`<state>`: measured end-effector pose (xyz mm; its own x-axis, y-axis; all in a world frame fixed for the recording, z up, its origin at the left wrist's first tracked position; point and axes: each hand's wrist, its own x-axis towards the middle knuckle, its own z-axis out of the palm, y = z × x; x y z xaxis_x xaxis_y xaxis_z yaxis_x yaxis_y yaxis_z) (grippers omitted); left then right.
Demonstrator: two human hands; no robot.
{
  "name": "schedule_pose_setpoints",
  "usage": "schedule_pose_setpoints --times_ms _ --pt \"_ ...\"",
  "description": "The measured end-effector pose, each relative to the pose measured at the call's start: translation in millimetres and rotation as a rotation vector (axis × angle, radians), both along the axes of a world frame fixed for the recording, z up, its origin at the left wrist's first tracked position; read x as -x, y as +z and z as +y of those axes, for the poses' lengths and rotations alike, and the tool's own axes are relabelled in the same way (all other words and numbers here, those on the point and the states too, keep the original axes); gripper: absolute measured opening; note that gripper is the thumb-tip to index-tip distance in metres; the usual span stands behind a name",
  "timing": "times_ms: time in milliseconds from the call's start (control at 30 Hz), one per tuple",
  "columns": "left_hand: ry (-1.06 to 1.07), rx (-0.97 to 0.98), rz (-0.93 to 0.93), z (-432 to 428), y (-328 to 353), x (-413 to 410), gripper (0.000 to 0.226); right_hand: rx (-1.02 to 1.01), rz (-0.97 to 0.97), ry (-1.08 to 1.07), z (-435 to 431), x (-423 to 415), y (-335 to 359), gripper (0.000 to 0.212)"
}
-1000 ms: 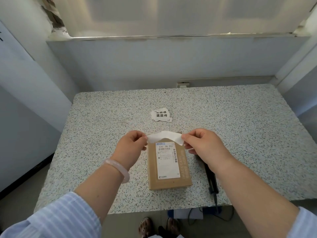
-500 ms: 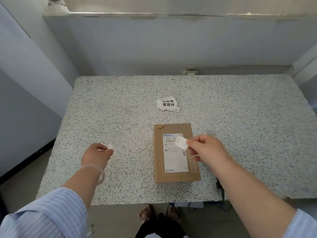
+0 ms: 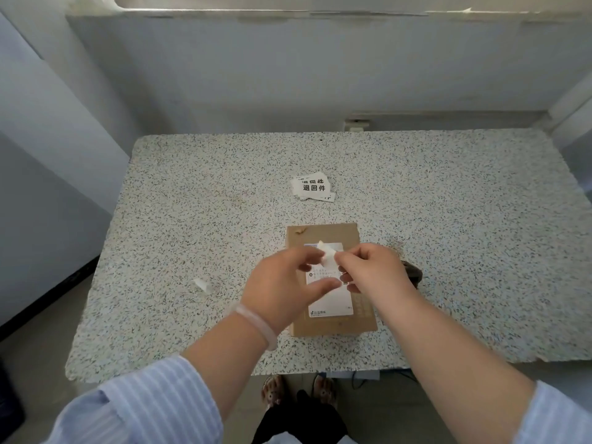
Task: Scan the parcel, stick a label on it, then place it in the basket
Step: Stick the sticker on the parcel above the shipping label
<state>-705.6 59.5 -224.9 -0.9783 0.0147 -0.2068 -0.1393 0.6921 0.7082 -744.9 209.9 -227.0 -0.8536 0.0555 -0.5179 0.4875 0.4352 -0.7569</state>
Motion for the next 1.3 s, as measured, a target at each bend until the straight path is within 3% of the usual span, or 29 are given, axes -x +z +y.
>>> schedule_pose_setpoints --times_ms 100,233,333,433,600,733,900,967,1033,1133,1300 --pt "0.031 0.004 0.043 10.1 -2.1 8.7 0.034 -0.009 0.022 0.022 -3.7 1.2 1.9 0.017" --pt "0.202 -0.159 -0.007 10.2 -6.6 17.2 0.013 0.022 0.072 0.057 -2.5 2.0 5.8 0.027" --pt "0.450 -0.497 -0.141 8.3 -8.1 25.0 0.015 0.015 0.121 0.013 5.1 6.2 1.1 0.029" --pt "0.655 -0.805 -0.257 9.5 -6.0 32.9 0.013 -0.013 0.067 -0.002 16.2 14.1 -8.5 0.049" --pt "0.718 -0.922 -0.327 10.9 -12.7 43.0 0.009 0.147 -0.053 -0.081 23.2 28.9 -23.6 0.032" --pt "0.729 -0.964 -0.372 12.0 -22.8 50.4 0.007 0.127 -0.050 -0.031 20.8 43.6 -31.7 0.034" --pt "0.709 -0.939 -0.403 13.1 -32.8 56.9 0.009 0.146 -0.030 -0.046 18.5 56.3 -38.4 0.007" --pt "0.719 -0.893 -0.400 11.3 -36.3 58.9 0.010 0.114 -0.019 -0.042 18.2 58.5 -41.6 0.007" --pt "0.714 -0.720 -0.368 8.4 -39.6 61.7 0.012 0.082 -0.016 -0.031 17.5 59.0 -42.3 0.010" --pt "0.543 -0.349 -0.261 2.6 -43.3 65.8 0.014 0.065 -0.028 -0.034 17.5 60.4 -44.4 0.012" --pt "0.376 -0.047 -0.204 -2.0 -49.7 75.2 0.016 -0.035 0.015 0.007 16.2 65.1 -52.1 0.012"
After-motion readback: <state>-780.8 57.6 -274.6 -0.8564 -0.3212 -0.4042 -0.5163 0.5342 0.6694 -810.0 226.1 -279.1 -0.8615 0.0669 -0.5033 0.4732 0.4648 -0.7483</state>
